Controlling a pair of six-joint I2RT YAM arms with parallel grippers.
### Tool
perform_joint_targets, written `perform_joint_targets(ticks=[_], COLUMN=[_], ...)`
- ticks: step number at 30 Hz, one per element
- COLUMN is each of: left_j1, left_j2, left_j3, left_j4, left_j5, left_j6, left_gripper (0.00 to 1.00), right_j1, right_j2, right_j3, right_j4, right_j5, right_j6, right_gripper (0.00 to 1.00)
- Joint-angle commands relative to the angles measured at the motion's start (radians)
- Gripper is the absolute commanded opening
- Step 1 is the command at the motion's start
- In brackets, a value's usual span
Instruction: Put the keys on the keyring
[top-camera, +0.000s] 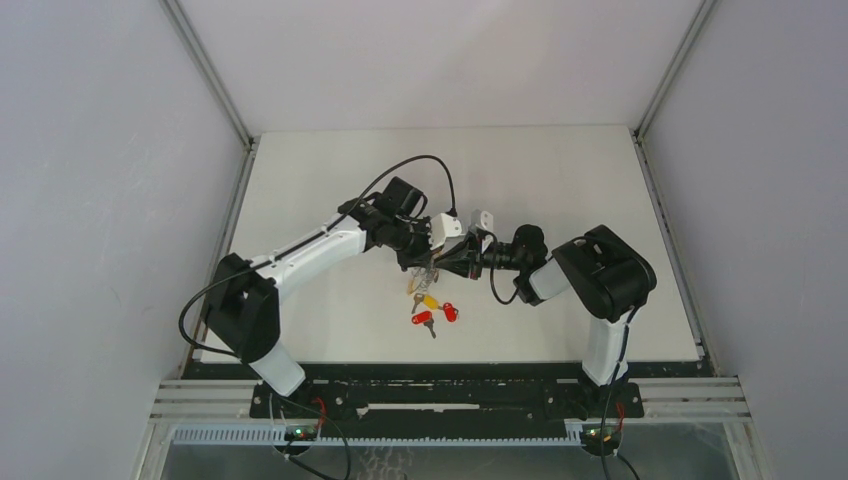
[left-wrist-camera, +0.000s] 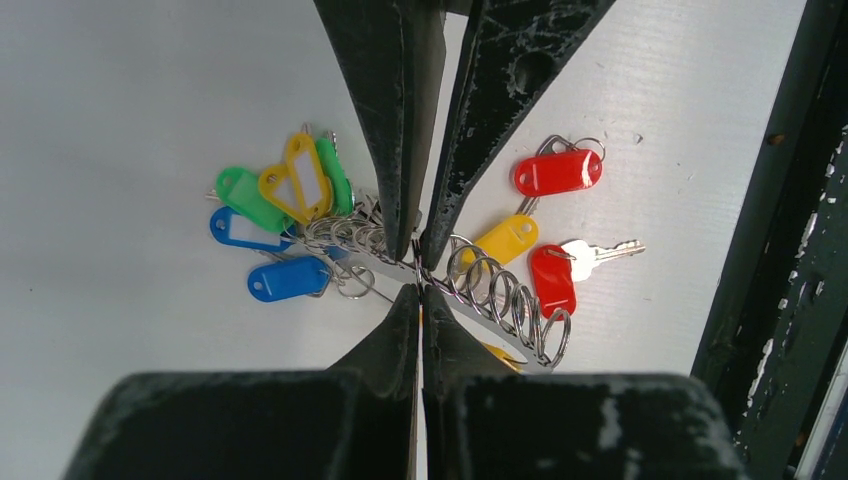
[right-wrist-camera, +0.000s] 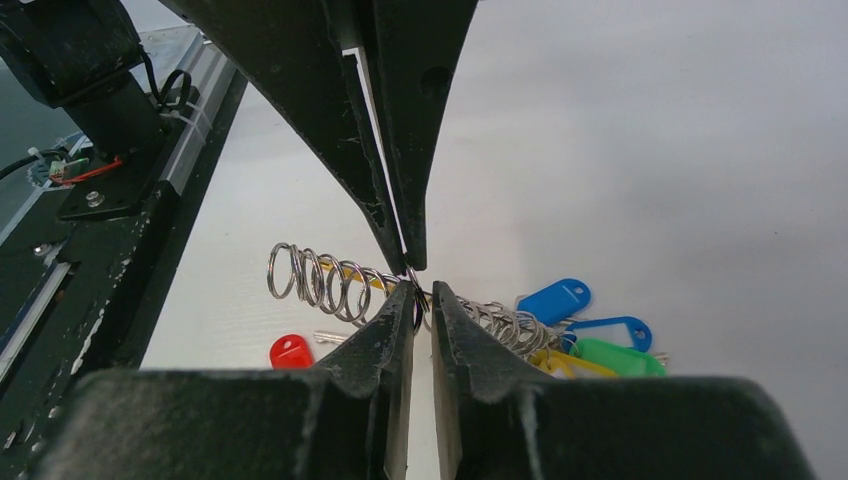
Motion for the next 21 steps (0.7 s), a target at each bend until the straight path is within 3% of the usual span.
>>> perform_joint_targets(ticks=[1,10,21], left_j1=[-0.008,-0.008,-0.006], left_j2=[-0.071,-0.09,-0.137], left_j3=[-0.03,-0.056,-0.16], left_j4=[0.046,0.082,0.203], left_j5=[0.059,0.082,0.026], left_j6=[0.02,0.018,-0.003], left_gripper=[0.0,0.0,0.03], right_j1=[0.007,0.009,-0.002], right_j2=[0.011,0.004,-0.018], right_j3=[0.025,0.025,0.025], right_j4=[0.029,0.021,-0.003], right_j5=[-0.014,-0.016,0.003], right_j6=[-0.02,-0.023,-0.007], right_gripper=[0.09,0.0,0.0])
